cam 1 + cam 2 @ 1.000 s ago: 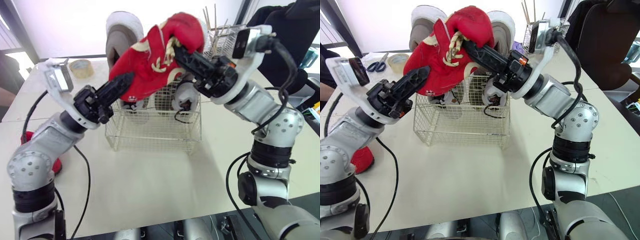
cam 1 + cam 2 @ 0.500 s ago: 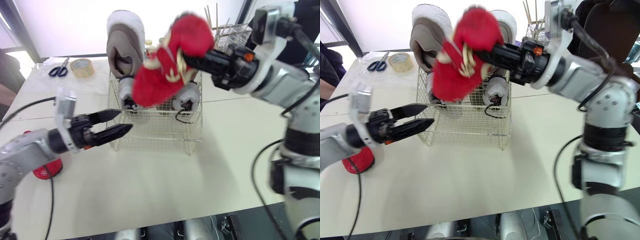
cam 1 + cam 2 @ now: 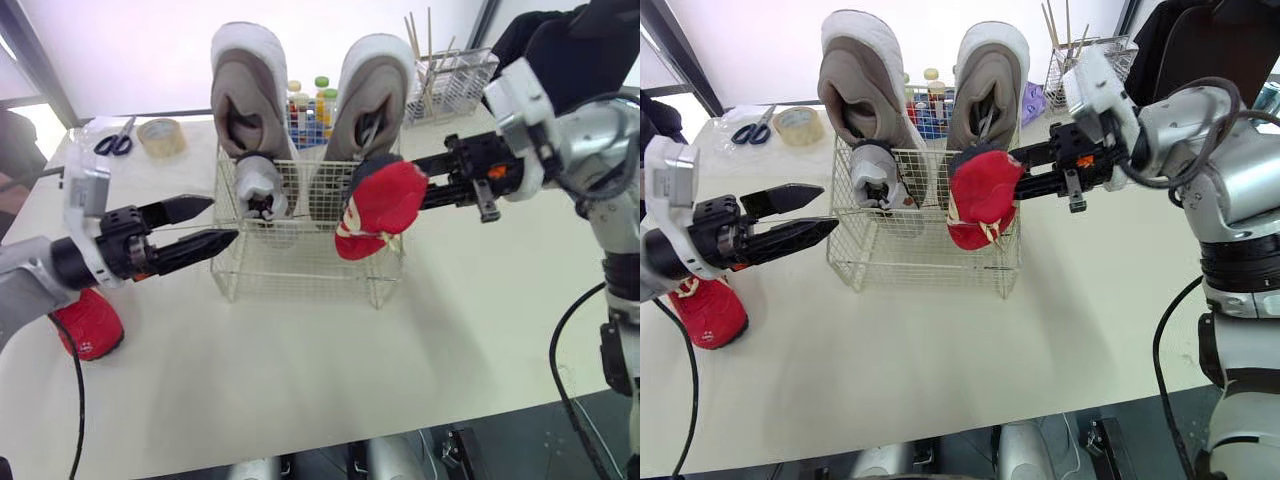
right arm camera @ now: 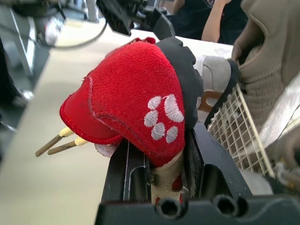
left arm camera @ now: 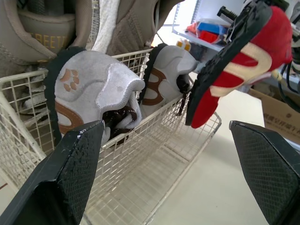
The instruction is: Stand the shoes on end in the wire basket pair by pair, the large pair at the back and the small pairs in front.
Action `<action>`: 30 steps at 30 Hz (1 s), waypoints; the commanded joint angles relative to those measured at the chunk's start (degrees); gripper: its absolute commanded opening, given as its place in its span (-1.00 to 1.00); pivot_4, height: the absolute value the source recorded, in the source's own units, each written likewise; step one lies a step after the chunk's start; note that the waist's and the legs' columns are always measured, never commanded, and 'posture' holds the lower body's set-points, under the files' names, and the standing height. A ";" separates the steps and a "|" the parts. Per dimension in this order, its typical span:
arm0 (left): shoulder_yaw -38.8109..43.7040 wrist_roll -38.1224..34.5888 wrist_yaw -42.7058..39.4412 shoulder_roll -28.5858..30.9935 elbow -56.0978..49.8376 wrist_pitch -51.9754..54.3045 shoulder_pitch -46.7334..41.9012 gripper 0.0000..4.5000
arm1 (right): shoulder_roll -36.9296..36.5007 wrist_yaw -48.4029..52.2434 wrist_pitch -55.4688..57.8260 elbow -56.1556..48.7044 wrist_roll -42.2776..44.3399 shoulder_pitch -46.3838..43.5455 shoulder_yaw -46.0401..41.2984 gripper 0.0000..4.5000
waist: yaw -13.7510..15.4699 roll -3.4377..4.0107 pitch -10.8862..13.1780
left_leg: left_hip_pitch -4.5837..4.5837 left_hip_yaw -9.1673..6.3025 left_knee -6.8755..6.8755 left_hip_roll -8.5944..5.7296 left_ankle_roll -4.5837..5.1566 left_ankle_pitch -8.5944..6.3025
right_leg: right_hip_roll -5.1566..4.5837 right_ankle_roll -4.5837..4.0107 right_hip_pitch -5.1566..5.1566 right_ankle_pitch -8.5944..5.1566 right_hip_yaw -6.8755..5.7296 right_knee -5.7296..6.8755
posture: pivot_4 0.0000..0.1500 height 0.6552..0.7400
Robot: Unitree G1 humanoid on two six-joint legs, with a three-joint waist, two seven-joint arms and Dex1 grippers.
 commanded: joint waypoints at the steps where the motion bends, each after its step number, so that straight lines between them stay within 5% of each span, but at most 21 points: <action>1: 2.57 -0.17 0.46 0.44 -0.98 0.03 0.13 0.97 | 0.14 -0.51 -1.60 -0.03 -5.20 1.74 1.29 -0.78 | 0.14 0.01 0.01 | 0.00 0.00 0.00 0.00 0.01 0.00 | -0.02 -0.03 0.00 0.01 0.00 0.00 | 1.00 1.00; 14: 1.96 0.22 1.51 -0.47 -1.75 -0.33 0.78 0.97 | 2.10 -3.26 0.00 -2.52 -10.16 7.32 2.43 -0.78 | 0.06 -0.12 -0.06 | 0.06 -0.01 0.01 -0.03 -0.10 0.06 | -0.21 -0.05 0.04 0.02 -0.01 0.04 | 1.00 1.00; 22: 0.99 1.15 1.85 -1.16 -1.62 -0.50 0.03 1.00 | 1.44 -3.29 1.91 -4.93 -10.67 7.99 1.29 0.95 | 0.05 -0.07 -0.01 | -0.02 -0.01 0.00 -0.03 -0.11 0.07 | -0.22 -0.05 -0.04 0.03 -0.02 0.04 | 1.00 1.00; 30: 0.57 1.34 2.09 -1.38 -1.43 -0.44 -0.41 1.00 | -0.86 -2.48 2.99 -6.39 -9.50 6.24 -2.22 0.98 | 0.09 -0.08 0.01 | -0.03 0.00 -0.02 -0.04 -0.08 0.06 | -0.21 -0.05 -0.04 0.03 -0.03 0.04 | 1.00 1.00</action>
